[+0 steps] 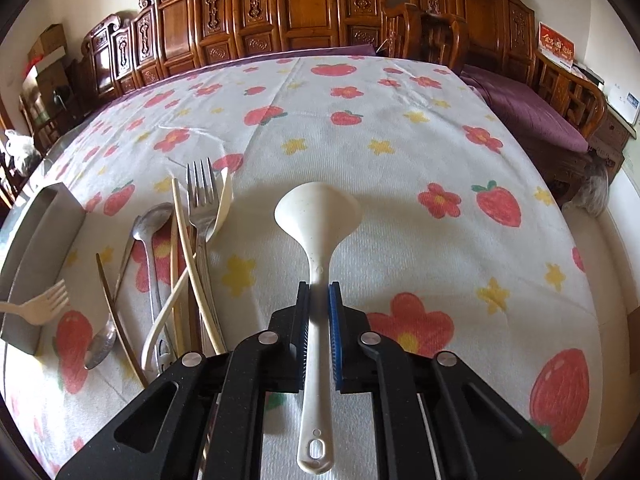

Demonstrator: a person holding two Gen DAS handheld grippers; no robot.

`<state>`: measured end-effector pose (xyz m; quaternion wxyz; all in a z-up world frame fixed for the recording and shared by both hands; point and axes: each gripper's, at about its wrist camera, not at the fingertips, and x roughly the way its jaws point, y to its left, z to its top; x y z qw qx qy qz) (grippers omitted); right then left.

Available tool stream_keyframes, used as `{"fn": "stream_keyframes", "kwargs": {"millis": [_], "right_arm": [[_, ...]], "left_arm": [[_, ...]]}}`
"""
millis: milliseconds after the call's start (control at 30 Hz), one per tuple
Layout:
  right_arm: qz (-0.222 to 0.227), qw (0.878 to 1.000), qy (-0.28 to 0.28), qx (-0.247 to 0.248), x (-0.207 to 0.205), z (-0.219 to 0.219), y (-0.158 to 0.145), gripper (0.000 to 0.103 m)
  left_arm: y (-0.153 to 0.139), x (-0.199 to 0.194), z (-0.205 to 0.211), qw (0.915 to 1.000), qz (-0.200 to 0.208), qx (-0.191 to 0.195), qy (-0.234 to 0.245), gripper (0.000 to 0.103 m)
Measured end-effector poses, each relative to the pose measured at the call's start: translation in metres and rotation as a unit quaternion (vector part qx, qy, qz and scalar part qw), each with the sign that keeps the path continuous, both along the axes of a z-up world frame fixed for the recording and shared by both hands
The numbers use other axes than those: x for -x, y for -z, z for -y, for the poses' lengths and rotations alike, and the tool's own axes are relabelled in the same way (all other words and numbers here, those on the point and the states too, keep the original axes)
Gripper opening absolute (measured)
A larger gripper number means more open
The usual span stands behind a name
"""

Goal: Organize utensils
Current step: 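Release the white fork into the silver tray with the left gripper while the right holds the ladle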

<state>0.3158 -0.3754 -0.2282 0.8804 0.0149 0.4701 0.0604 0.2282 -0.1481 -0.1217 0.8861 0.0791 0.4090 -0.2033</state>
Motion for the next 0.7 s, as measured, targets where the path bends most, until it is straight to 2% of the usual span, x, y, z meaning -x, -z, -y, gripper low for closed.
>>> {"fn": "stream_keyframes", "kwargs": {"millis": [533, 700], "right_arm": [[0.043, 0.997, -0.056, -0.013, 0.025, -0.044, -0.041, 0.011], [0.053, 0.995, -0.084, -0.006, 0.035, -0.066, -0.051, 0.011]], "left_arm": [[-0.042, -0.003, -0.074, 0.9951, 0.057, 0.001, -0.081, 0.011], [-0.037, -0.01, -0.097, 0.9919, 0.068, -0.009, -0.107, 0.011]]}}
